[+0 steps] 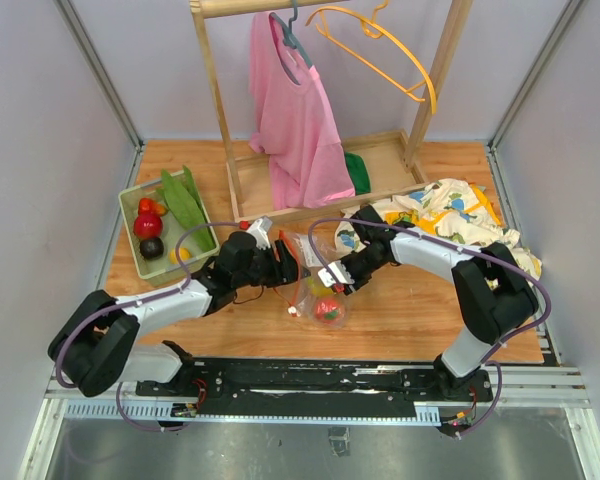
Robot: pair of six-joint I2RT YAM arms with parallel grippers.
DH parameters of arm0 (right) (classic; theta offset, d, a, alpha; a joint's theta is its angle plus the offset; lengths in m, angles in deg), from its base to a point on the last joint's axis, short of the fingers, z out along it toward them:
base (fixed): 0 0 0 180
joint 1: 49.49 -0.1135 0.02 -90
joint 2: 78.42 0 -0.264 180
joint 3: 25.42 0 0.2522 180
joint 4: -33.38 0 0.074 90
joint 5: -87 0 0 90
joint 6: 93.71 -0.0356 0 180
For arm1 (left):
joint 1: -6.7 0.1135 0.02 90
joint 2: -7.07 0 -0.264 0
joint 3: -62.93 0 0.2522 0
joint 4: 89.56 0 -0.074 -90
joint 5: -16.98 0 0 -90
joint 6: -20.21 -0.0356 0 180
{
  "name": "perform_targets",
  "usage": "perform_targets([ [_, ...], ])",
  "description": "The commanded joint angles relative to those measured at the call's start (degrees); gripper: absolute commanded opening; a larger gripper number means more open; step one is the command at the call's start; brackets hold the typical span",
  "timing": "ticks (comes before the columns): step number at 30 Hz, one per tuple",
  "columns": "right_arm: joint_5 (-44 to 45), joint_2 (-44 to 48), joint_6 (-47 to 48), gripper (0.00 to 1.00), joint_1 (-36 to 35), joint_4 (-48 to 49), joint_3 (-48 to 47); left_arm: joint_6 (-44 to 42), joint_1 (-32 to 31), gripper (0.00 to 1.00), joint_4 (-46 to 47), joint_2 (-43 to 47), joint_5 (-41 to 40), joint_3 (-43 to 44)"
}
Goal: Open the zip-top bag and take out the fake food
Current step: Pick up the fake fruit from the zipper food storage bag.
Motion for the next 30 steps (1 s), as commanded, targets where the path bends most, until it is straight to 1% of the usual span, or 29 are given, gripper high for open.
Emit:
perform_targets([
  [1,0.1,0.4,-2.0,0.38,-1.0,-0.9,0.0,0.2,-1.5,0.55,5.8,-0.9,2.2,-0.3],
  [5,-0.3,0.3,-2.6,0.36,-1.1,-0.9,-0.3,-1.8,-2.9,0.55,6.3,-2.5,3.0,-0.1],
  [9,-0.4,0.2,-2.7,0.34,-1.1,-1.2,-0.3,-4.2,-5.1,0.54,4.9,-4.6,-0.1,0.9],
  [12,-0.5,0.3,-2.9,0.33,-1.1,-1.2,-0.1,-5.5,-6.4,0.51,5.6,-5.9,-2.9,1.4],
  [14,-0.6,0.3,-2.9,0.33,-1.1,-1.2,0.0,-6.0,-6.9,0.48,6.8,-6.9,-4.1,1.6],
  [18,-0.6,0.4,-3.2,0.32,-1.1,-1.2,-0.1,-6.6,-7.7,0.42,8.3,-9.3,-4.8,2.9],
  [26,-0.8,0.7,-3.0,0.32,-1.1,-1.7,0.2,-6.4,-8.4,0.43,11.1,-13.1,-6.5,4.0],
  [28,-0.8,0.8,-3.1,0.32,-1.1,-1.8,0.2,-6.2,-8.4,0.4,11.9,-13.7,-6.7,3.9],
  [30,-0.8,1.0,-3.2,0.32,-1.0,-1.9,0.1,-6.2,-8.5,0.32,12.3,-14.0,-6.9,3.8],
])
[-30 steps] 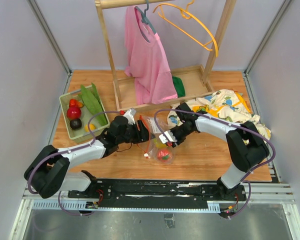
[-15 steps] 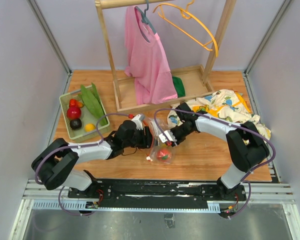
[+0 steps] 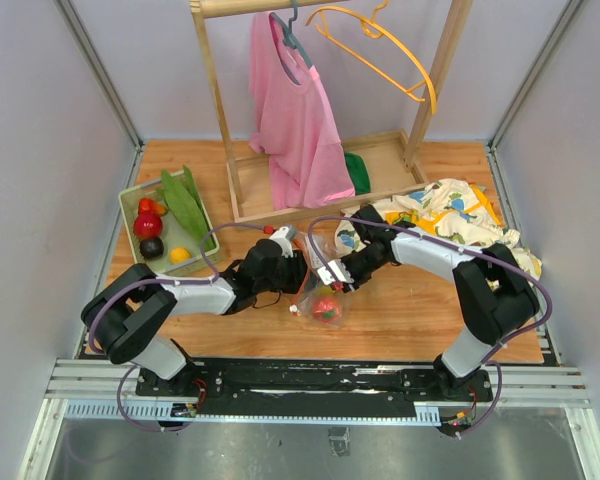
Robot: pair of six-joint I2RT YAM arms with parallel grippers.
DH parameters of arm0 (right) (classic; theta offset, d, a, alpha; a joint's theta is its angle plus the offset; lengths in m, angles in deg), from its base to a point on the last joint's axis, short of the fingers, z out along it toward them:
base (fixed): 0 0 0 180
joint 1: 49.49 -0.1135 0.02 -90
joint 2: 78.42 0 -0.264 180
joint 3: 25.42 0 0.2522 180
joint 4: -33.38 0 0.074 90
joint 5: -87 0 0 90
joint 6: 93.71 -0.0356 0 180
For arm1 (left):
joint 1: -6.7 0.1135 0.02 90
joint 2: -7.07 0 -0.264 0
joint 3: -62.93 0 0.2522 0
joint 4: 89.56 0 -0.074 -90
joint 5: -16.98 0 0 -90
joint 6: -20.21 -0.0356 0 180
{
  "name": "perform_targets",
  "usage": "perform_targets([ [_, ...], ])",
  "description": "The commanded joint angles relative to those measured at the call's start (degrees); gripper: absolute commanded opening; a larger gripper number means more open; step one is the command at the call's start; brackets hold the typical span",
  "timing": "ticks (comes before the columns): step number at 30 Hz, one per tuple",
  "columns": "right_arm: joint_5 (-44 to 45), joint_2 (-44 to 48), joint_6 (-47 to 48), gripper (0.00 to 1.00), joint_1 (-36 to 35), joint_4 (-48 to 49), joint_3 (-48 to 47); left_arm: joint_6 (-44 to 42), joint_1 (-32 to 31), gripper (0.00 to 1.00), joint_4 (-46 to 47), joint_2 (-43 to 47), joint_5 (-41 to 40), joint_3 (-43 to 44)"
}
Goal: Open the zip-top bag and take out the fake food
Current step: Pick up the fake fruit from the zipper food storage bag.
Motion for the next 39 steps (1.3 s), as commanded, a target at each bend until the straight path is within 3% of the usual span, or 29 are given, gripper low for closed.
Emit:
perform_targets([
  [1,-0.4,0.8,-1.0,0.32,-1.0,-2.2,0.1,-0.5,-0.9,0.27,4.0,-1.3,-1.2,1.1],
  [5,-0.4,1.8,-2.0,0.32,-1.0,-2.8,-0.1,0.0,-0.9,0.1,4.8,-1.5,-1.2,0.8],
  [10,-1.9,5.2,-3.9,0.34,0.5,-4.0,0.2,0.1,-1.0,0.01,4.8,-0.7,-1.0,0.6],
  [21,-14.9,13.6,-4.8,0.49,7.9,-21.2,-3.6,6.6,-1.0,0.0,7.7,3.2,0.4,-2.6],
  [26,-22.1,16.4,-10.2,0.53,11.3,-27.0,-5.3,10.5,-1.0,0.0,12.1,5.0,-0.3,-5.3],
  [39,-29.9,20.3,-28.0,0.58,19.4,-24.5,-4.0,16.2,-1.0,0.0,19.6,9.4,-4.4,-11.7],
])
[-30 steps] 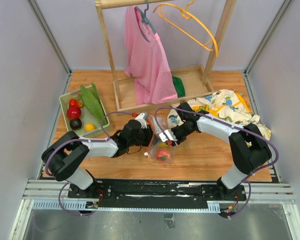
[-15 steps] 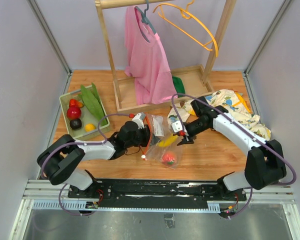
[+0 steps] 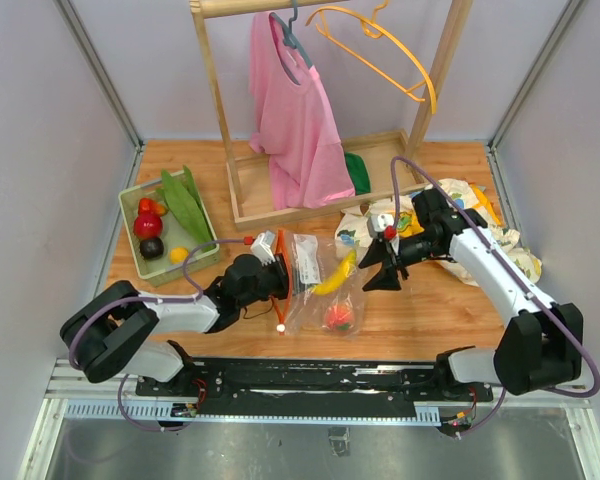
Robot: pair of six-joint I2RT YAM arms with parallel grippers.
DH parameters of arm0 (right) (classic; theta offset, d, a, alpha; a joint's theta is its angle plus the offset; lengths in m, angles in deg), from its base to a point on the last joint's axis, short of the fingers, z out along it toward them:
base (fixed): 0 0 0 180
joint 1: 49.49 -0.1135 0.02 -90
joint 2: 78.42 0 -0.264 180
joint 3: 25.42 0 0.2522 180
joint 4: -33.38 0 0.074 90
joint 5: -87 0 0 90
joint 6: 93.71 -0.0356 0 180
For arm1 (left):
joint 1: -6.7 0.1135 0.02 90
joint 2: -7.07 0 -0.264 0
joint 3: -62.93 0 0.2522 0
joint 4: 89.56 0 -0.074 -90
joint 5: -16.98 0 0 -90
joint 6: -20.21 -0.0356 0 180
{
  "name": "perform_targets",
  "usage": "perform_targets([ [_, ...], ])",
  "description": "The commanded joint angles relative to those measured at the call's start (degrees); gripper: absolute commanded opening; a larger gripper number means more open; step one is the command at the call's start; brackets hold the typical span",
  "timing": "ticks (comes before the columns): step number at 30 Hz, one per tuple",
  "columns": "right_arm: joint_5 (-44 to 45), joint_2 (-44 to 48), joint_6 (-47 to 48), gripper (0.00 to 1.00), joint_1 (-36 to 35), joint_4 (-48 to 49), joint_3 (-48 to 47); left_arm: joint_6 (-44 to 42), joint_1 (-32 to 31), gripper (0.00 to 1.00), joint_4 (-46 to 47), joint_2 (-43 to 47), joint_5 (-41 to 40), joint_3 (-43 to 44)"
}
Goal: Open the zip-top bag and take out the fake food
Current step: Pick up the fake fruit from the zipper food storage bag.
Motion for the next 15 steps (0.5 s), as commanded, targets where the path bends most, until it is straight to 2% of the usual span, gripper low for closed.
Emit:
perform_targets([
  [1,-4.7,2.1,-12.8,0.58,3.5,3.1,0.4,2.4,-0.6,0.0,5.3,2.5,-2.9,-1.4],
  [10,-8.9,4.0,-43.5,0.59,10.5,26.3,8.8,6.4,-0.6,0.0,10.5,2.6,-4.4,-4.3],
  [15,-9.8,4.2,-48.3,0.59,11.8,30.8,11.4,7.2,-0.6,0.0,12.1,2.1,-4.8,-4.7],
])
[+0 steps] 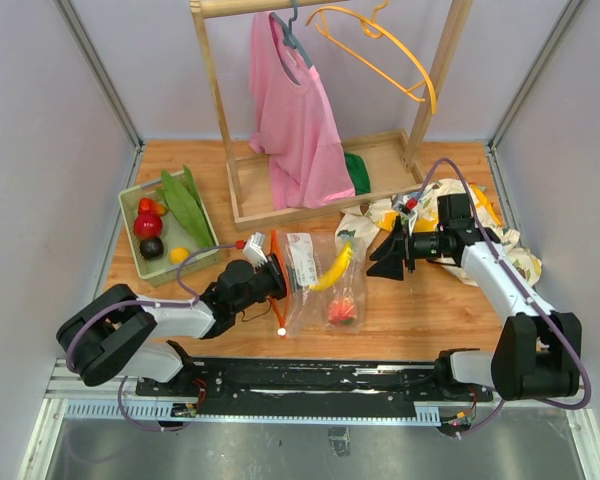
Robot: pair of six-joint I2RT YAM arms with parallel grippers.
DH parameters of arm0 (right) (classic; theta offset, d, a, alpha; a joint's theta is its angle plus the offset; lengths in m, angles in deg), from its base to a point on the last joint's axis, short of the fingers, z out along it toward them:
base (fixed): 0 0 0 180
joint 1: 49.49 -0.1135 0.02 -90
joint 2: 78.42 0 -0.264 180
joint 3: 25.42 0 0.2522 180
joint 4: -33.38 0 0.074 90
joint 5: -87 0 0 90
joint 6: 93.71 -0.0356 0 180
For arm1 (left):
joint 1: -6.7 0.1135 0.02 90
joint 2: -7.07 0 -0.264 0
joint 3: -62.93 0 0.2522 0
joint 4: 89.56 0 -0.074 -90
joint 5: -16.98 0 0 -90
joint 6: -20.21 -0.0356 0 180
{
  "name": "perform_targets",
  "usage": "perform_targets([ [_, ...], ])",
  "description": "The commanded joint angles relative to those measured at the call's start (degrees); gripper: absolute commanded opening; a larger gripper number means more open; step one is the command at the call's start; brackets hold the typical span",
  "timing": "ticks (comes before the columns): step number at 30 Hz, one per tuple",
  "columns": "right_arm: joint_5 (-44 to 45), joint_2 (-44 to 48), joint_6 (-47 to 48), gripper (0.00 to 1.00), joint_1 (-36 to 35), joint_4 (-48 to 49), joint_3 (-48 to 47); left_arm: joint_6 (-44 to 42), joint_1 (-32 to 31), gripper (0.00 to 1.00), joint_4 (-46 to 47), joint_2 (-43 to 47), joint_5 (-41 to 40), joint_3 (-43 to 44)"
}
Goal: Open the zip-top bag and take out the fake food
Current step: Pick up the fake fruit from the zipper food storage bag.
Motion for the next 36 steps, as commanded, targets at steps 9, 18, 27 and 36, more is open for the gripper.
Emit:
perform_targets([
  [9,2.7,1.0,-22.6,0.86,1.7,19.0,7.9,4.9,-0.5,0.0,9.8,-1.6,-2.3,-1.5],
  [18,11.2,-7.8,-37.4,0.99,1.7,30.0,11.9,5.7,-0.5,0.0,12.9,-4.7,-0.7,-0.3],
  [27,11.4,-16.9,-39.8,0.98,-3.3,31.3,10.5,4.9,-0.5,0.0,13.0,-7.3,0.4,1.5],
  [36,10.8,-21.4,-40.7,0.28,-5.2,30.9,7.3,4.5,-0.5,0.0,12.7,-8.4,0.4,1.9],
])
